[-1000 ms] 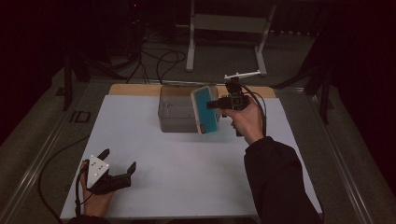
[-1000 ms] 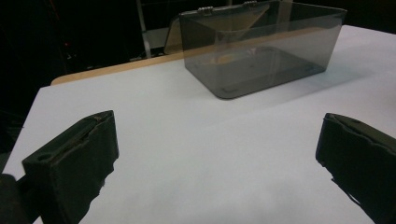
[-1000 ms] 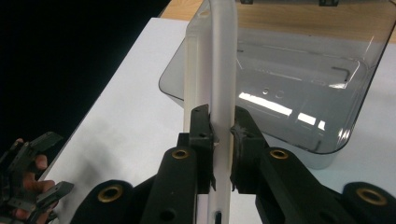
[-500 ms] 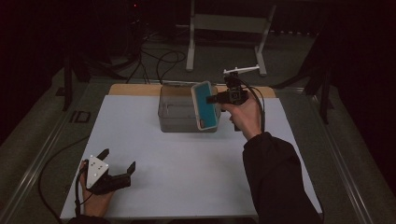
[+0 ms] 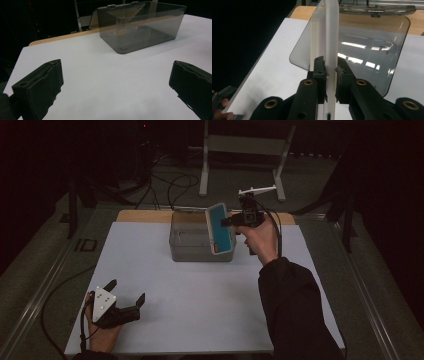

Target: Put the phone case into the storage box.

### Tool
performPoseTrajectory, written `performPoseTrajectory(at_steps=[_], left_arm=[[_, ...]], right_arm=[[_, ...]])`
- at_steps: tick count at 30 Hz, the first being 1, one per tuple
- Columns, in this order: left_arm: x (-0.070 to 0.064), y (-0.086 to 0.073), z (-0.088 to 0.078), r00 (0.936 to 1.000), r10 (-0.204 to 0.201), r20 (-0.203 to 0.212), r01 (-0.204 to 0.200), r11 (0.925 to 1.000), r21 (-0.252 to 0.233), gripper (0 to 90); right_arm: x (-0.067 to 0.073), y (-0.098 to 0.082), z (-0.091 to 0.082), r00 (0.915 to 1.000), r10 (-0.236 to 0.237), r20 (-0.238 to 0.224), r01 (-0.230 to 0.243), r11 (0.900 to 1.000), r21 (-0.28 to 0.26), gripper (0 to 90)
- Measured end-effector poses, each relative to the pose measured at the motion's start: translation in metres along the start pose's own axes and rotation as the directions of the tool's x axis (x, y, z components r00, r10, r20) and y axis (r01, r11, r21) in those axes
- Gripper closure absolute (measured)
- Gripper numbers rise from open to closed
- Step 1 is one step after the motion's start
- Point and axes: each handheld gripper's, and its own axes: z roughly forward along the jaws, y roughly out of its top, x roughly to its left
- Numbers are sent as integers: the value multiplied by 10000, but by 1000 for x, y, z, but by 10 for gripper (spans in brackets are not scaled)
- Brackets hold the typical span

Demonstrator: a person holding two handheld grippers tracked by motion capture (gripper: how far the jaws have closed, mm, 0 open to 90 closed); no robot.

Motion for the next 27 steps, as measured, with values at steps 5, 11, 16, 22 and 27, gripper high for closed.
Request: performPoseTrajectory(at_steps=[5, 11, 16, 22, 27], left_arm=[[0, 0, 0, 10000, -8, -9, 8, 10000, -25, 3], [0, 1, -1, 9997, -189, 132, 190, 9998, -103, 3], [0, 1, -1, 9998, -197, 76, 198, 9997, -107, 3], [0, 1, -1, 9998, -214, 62, 215, 9997, -152, 4], [1, 1, -2, 9997, -224, 31, 225, 9996, -157, 3]], right_arm=[[-2, 4, 4, 9997, 127, 227, -127, 9999, -24, 818], [-9, 7, 7, 9988, 409, 286, -405, 9991, -130, 818], [-11, 10, 8, 9979, 514, 391, -508, 9986, -171, 818], [-12, 14, 11, 9963, 620, 599, -605, 9978, -263, 819], [-13, 17, 14, 9944, 722, 775, -702, 9971, -288, 819]])
